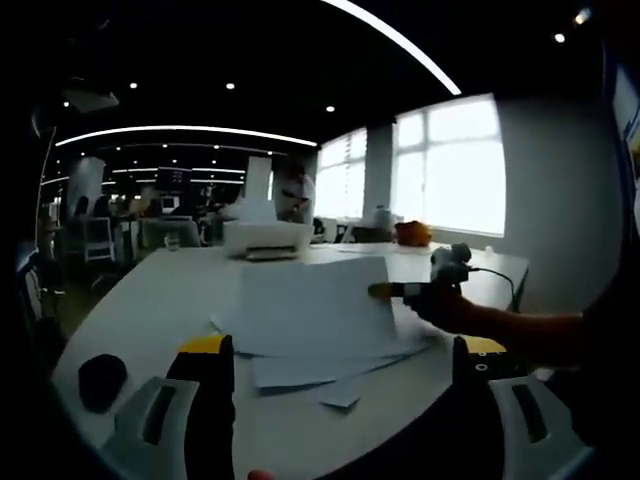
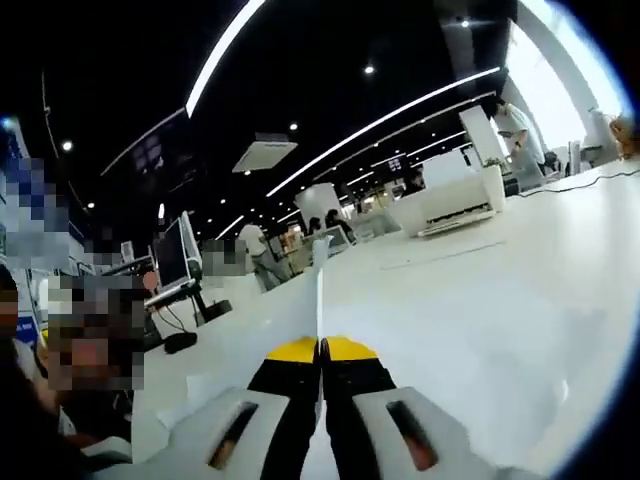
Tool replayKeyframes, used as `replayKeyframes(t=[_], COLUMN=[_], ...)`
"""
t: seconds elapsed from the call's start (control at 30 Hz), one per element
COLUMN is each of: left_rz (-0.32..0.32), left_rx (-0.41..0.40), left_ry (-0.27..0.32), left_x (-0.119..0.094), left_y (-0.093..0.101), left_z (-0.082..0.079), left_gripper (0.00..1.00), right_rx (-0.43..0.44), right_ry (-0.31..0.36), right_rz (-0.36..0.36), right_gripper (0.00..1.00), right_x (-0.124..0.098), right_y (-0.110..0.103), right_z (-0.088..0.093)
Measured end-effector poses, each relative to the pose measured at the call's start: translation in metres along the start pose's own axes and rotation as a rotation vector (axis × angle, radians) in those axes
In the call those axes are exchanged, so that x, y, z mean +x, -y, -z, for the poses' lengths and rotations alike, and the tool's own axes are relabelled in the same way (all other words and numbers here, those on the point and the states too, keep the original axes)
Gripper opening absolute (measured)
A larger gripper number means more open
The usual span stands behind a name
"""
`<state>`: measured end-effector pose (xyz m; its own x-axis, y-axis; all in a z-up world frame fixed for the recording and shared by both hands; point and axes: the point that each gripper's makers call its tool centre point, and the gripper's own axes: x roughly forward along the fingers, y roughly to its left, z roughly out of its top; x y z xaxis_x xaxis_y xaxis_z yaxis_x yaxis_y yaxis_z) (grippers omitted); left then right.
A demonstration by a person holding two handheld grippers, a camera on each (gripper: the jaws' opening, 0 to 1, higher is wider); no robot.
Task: Organize the stack of printing papers by aligning and flattening the scattered papers on the table
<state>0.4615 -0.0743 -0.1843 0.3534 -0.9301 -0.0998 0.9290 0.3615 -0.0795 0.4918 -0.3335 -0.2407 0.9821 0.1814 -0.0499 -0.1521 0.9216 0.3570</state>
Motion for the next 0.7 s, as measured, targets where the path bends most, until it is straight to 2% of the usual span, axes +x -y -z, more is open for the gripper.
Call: replayKeyframes(t=[0.23, 0.47, 0.7], left_rz=[0.008, 0.023, 0.000], left_rx=[-0.032, -0.064, -0.130], left_ry=[0.026, 0.043, 0.098], left_x=[0.004, 0.018, 0.030], left_y=[0.003, 0.005, -0.008], left_z=[-0.003, -0.004, -0.006], left_gripper=[0.93, 0.93, 0.93], right_rx=[-0.023, -0.026, -0.012], right_ry=[0.071, 0.143, 0.201], right_rz=[-0.017, -0.032, -0.084], right_gripper=[0.00, 0.00, 0.00], right_x=[-0.010, -0.014, -0.018], right_y=[-0.016, -0.029, -0.047], right_z=[-0.026, -0.047, -0.069])
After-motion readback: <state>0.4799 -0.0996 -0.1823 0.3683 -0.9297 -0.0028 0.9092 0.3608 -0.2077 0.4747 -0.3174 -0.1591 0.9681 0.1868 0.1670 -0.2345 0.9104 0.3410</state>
